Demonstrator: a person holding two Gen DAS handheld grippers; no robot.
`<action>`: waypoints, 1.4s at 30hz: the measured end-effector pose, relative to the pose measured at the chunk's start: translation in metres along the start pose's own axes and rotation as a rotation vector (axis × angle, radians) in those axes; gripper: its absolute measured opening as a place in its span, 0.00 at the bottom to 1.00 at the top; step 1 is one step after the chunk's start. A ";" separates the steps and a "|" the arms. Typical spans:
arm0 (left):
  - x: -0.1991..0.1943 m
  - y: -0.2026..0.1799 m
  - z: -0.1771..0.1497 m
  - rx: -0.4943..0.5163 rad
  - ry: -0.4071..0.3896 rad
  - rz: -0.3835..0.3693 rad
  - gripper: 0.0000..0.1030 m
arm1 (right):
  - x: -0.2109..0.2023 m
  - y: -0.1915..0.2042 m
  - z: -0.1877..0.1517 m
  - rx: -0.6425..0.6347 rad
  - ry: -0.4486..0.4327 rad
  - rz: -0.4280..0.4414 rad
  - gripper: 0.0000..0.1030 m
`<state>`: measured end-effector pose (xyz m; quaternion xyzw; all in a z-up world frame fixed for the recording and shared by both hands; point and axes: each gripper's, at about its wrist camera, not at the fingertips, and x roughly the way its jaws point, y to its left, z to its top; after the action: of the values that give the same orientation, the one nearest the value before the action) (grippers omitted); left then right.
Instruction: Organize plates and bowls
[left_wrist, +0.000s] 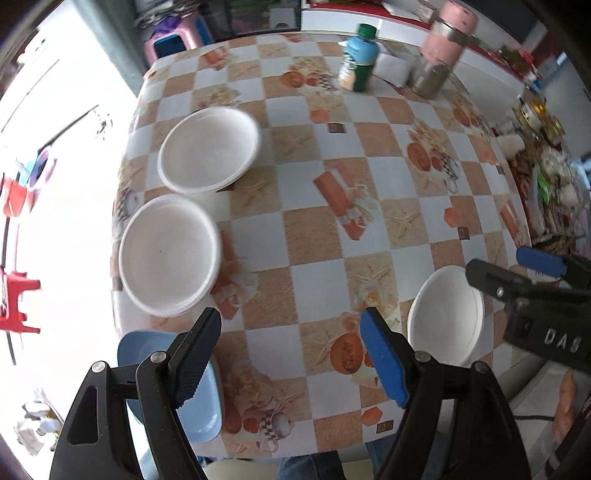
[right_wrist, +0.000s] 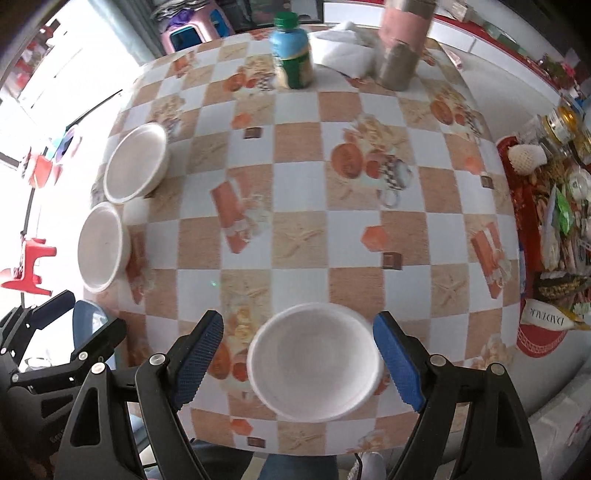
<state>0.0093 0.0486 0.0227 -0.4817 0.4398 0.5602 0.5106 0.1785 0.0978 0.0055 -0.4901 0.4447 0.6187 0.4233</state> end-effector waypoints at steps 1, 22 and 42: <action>-0.002 0.005 0.000 -0.012 -0.001 -0.001 0.78 | -0.001 0.005 0.000 -0.010 0.001 0.000 0.82; 0.013 0.115 0.010 -0.194 0.015 0.072 0.78 | 0.023 0.107 0.025 -0.175 0.058 -0.002 0.82; 0.101 0.191 0.044 -0.274 0.126 0.192 0.78 | 0.124 0.182 0.076 -0.157 0.203 0.056 0.82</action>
<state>-0.1865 0.0897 -0.0708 -0.5369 0.4342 0.6297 0.3559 -0.0335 0.1371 -0.0822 -0.5695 0.4489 0.6103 0.3189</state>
